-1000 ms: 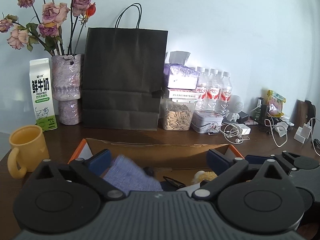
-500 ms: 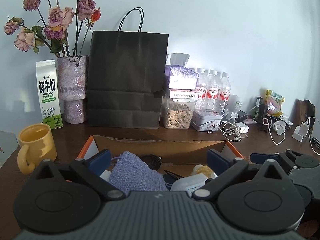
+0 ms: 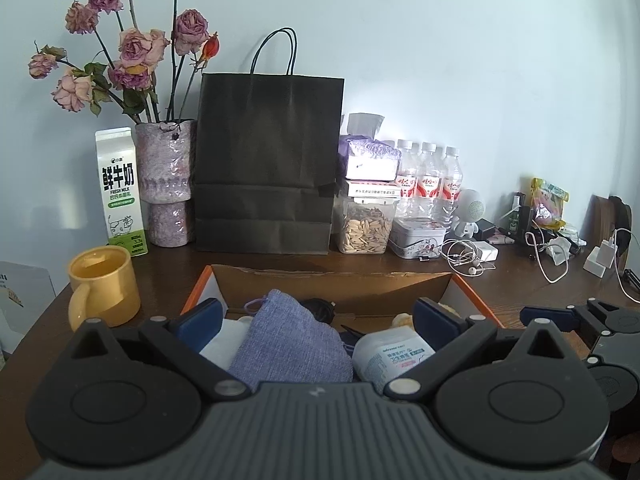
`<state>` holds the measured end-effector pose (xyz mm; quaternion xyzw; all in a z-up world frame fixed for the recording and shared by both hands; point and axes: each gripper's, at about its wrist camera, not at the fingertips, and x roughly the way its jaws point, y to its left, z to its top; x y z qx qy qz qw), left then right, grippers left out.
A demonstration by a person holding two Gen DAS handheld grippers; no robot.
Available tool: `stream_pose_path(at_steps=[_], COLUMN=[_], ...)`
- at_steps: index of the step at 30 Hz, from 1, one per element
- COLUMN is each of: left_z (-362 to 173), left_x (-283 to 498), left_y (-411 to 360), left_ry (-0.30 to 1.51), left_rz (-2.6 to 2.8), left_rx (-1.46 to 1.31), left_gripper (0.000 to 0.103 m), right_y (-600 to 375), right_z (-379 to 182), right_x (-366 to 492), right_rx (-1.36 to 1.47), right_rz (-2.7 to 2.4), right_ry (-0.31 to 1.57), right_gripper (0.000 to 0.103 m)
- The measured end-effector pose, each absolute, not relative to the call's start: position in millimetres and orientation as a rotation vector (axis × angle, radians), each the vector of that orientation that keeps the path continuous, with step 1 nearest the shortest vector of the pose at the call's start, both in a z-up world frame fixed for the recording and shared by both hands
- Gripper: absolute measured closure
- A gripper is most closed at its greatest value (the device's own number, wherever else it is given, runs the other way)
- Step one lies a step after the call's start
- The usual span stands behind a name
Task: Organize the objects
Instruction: 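Withdraw both grippers from the box, then grasp the clear rubber ring with the left gripper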
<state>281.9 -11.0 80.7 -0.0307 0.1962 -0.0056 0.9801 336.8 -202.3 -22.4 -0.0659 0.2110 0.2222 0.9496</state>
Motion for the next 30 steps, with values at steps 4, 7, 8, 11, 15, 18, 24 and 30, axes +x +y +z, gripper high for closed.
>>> stream_pose_path(at_steps=[4, 7, 8, 11, 15, 18, 24, 30], left_z=[78.3, 75.1, 73.7, 69.0, 61.3, 53.3, 39.2, 23.4], left_x=[272.8, 265.9, 263.4, 255.8, 247.2, 244.2, 234.3, 224.1], left_y=[-7.9, -4.8, -3.1, 2.1, 9.7, 16.6, 32.0, 46.5], left_ry=[0.405, 0.415, 0.419, 0.431, 0.451, 0.475, 0.505, 0.548], left_rz=[-0.003, 0.006, 0.009, 0.016, 0.031, 0.05, 0.086, 0.116], left_rx=[-0.06, -0.06, -0.061, -0.065, -0.066, -0.067, -0.078, -0.083], left_gripper=[0.0, 0.0, 0.0, 0.0, 0.0, 0.0, 0.0, 0.0], right_y=[-208.3, -212.3, -213.9, -219.1, -227.1, -234.2, -246.1, -258.5], right_z=[-23.2, -25.4, -26.5, -30.2, -36.3, -42.4, -57.2, -74.7], right_x=[323.2, 315.4, 312.6, 306.1, 296.8, 291.0, 284.6, 280.1], right_rx=[-0.136, -0.138, -0.139, -0.139, -0.141, -0.136, -0.133, -0.135], right_rz=[0.448, 0.444, 0.442, 0.436, 0.426, 0.416, 0.391, 0.363], right_ry=[0.432, 0.439, 0.442, 0.454, 0.472, 0.49, 0.534, 0.588], right_gripper=[0.0, 0.0, 0.0, 0.0, 0.0, 0.0, 0.0, 0.0])
